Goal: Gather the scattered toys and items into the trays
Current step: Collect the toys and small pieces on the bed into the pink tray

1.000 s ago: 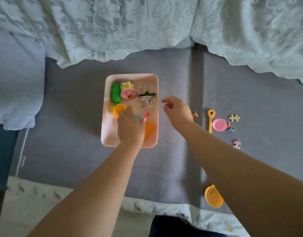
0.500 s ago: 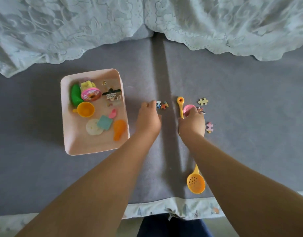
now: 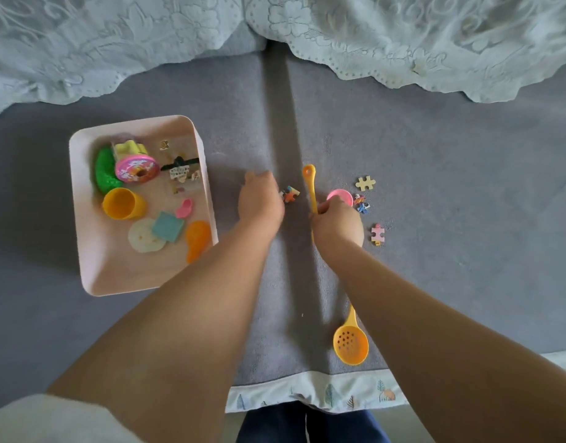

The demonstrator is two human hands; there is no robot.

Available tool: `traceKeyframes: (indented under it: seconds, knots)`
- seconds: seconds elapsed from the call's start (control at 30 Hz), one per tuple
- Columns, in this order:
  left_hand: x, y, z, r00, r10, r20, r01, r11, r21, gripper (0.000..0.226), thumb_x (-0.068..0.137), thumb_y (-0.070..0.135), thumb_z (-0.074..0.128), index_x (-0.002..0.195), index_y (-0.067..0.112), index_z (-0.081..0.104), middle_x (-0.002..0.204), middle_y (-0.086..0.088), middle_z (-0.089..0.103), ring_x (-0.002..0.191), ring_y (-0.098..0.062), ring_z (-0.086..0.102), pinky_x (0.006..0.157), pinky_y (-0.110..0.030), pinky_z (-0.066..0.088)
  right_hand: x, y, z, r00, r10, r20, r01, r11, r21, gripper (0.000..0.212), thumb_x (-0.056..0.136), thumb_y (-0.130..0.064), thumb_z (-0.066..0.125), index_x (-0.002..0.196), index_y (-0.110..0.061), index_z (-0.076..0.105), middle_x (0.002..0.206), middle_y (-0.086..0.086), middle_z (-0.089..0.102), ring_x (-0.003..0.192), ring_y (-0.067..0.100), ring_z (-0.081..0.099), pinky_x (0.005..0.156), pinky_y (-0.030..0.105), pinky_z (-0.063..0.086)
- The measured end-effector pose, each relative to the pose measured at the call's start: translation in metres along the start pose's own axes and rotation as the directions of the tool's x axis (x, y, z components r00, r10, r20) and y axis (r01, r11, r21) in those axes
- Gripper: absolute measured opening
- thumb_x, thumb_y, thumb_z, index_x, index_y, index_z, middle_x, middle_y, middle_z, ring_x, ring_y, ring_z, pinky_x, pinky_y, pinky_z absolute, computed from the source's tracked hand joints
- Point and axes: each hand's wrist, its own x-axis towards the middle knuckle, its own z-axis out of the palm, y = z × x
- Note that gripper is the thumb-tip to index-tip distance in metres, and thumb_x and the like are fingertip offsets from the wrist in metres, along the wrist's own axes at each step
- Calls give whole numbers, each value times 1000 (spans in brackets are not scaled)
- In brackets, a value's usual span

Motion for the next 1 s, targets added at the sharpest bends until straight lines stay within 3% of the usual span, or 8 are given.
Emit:
traceKeyframes:
  seconds: [0.1, 0.23, 0.33, 0.43, 0.57, 0.7, 0.83, 1.0]
  knots:
    - [-14, -4, -11, 997, -20, -70, 6, 979, -205, 6, 87, 13, 59, 93, 12, 59, 98, -8, 64, 89, -28, 58, 67, -32, 42, -11, -16, -2, 997, -72, -9, 73, 995, 74, 15, 92, -28, 59, 104, -18, 59, 88, 2, 60, 88, 26, 62, 68, 31, 44]
    - [-41, -23, -46, 972, -85, -220, 4, 939, -343, 8, 90, 10, 55, 87, 16, 51, 84, 2, 57, 73, -15, 47, 53, -20, 25, -35, -54, 5, 969, -246, 35, 233, 948, 216, 19, 88, -29, 65, 101, -17, 60, 79, -6, 59, 75, 17, 60, 60, 27, 43]
    - [-60, -49, -73, 922, -208, -327, 19, 867, -498, 5, 92, 10, 55, 95, 13, 55, 86, 4, 57, 76, -12, 48, 60, -12, 29, -58, -87, 16, 943, -315, 104, 270, 911, 311, 18, 87, -30, 68, 97, -18, 59, 76, -8, 59, 68, 12, 57, 54, 25, 42]
    - [-71, -87, -87, 893, -294, -341, 80, 849, -522, 7, 90, 12, 55, 96, 14, 54, 92, 1, 62, 82, -17, 52, 71, -24, 35, -76, -110, 32, 917, -353, 186, 284, 905, 316, 14, 86, -29, 68, 94, -22, 58, 86, -2, 65, 76, 16, 62, 58, 26, 45]
    - [-73, -129, -91, 901, -322, -291, 171, 880, -443, 19, 87, 15, 59, 104, 18, 51, 105, -5, 59, 95, -23, 56, 82, -32, 42, -89, -116, 49, 915, -351, 197, 284, 909, 304, 18, 91, -21, 60, 109, -21, 58, 88, -1, 65, 84, 18, 65, 60, 26, 45]
    - [-74, -133, -83, 908, -266, -323, 124, 908, -399, 19, 87, 16, 59, 105, 15, 55, 108, -9, 60, 98, -27, 57, 83, -34, 46, -87, -95, 42, 938, -306, 166, 260, 933, 250, 21, 92, -18, 56, 113, -20, 55, 90, -1, 64, 78, 17, 61, 53, 23, 39]
    - [-81, -103, -70, 935, -134, -329, 4, 930, -368, 23, 87, 12, 57, 110, 12, 56, 107, -10, 60, 97, -27, 56, 80, -34, 43, -71, -66, 23, 962, -249, 112, 226, 957, 182, 24, 91, -15, 54, 114, -20, 58, 86, -2, 60, 72, 19, 58, 60, 26, 43]
    - [-92, -56, -49, 972, 67, -226, -141, 934, -329, 32, 88, 8, 56, 120, 14, 55, 113, -9, 57, 100, -23, 55, 81, -29, 41, -43, -29, -2, 984, -179, 6, 178, 979, 100, 30, 88, -12, 54, 117, -19, 57, 119, 9, 58, 86, 28, 60, 69, 28, 41]
